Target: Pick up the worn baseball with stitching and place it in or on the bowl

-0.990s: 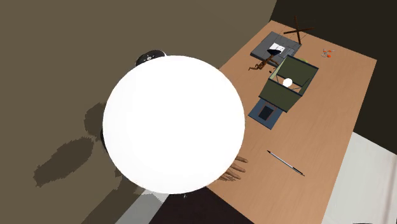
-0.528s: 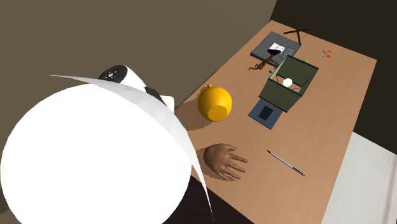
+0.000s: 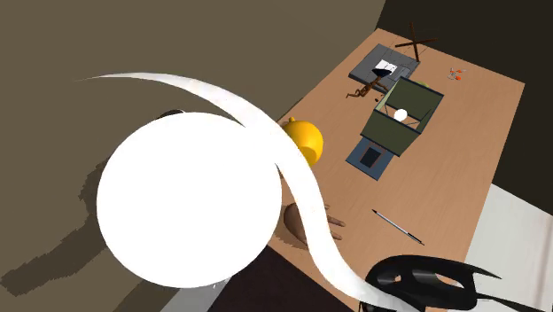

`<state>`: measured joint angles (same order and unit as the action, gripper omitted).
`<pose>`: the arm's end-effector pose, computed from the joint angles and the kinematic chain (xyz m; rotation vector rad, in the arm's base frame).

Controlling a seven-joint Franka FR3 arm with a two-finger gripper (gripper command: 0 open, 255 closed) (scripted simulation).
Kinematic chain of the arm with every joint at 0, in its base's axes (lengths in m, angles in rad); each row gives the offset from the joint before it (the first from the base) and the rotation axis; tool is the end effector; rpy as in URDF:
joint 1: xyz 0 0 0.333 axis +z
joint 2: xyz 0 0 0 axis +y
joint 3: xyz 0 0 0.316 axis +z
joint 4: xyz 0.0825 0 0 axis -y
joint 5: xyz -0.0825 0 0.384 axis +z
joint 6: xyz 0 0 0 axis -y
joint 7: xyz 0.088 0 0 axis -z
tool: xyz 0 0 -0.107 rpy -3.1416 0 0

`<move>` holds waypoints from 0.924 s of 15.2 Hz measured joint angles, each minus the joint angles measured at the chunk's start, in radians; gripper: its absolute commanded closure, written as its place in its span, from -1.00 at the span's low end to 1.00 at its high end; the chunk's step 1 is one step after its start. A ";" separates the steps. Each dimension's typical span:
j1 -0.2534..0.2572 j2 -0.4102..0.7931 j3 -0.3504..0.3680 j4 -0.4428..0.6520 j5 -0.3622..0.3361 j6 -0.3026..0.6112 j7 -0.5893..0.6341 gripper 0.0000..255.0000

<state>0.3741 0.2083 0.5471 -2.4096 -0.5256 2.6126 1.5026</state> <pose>0.2881 0.4060 0.2413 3.1088 -0.2215 0.2651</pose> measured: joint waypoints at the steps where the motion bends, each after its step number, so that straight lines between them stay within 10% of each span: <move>1: 0.008 0.017 -0.009 0.004 -0.022 0.007 0.019 1.00; 12: 0.039 0.083 -0.056 0.014 -0.118 0.046 0.094 1.00; 13: 0.039 0.084 -0.056 0.014 -0.118 0.046 0.094 -1.00; 14: 0.039 0.083 -0.056 0.014 -0.118 0.046 0.094 -1.00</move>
<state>0.4133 0.2917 0.4910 -2.3957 -0.6436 2.6589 1.5962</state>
